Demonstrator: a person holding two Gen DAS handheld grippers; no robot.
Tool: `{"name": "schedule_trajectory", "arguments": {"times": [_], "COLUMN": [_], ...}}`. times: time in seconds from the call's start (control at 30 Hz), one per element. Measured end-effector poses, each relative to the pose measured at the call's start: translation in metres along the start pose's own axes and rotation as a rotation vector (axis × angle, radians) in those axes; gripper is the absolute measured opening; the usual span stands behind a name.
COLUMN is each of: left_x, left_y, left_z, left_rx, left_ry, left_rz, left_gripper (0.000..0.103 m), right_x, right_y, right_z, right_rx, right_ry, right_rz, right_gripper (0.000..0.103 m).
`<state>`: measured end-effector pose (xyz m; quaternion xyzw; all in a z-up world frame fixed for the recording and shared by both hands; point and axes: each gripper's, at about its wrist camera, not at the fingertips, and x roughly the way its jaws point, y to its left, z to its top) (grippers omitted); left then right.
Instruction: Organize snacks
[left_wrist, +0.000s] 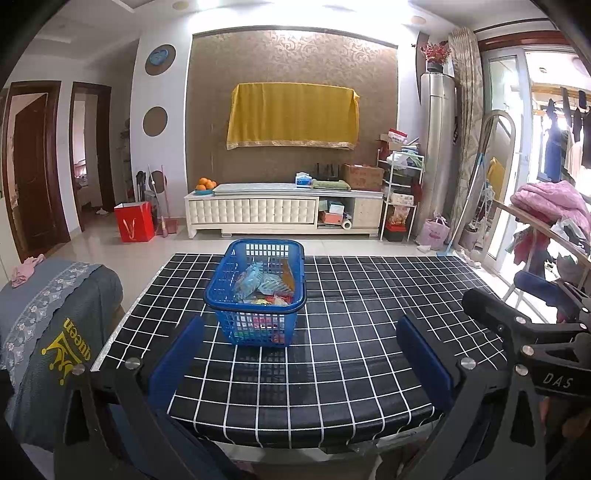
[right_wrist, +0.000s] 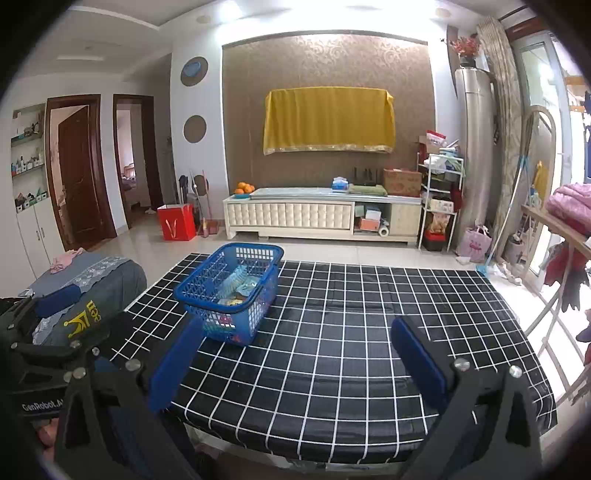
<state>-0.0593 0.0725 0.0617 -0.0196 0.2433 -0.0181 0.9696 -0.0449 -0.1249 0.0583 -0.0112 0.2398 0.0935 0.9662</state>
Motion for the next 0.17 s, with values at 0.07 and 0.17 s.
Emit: {"name": "schedule_trajectory", "arguments": {"times": [0.07,0.17], "left_x": [-0.0002,-0.0007], "left_y": [-0.0004,-0.0035], "left_z": [-0.0003,-0.0011], "left_rx": [0.001,0.012], "left_ry": [0.001,0.003], "left_rz": [-0.004,-0.019], "left_gripper": [0.103,0.103], "right_x": [-0.0001,-0.0002], "right_y": [0.0002,0.0013], "right_z": [-0.0005,-0.0011], "right_rx": [0.000,-0.004], "right_ry": [0.001,0.003], "right_rz": [-0.001,-0.006], "right_gripper": [0.103,0.103]}}
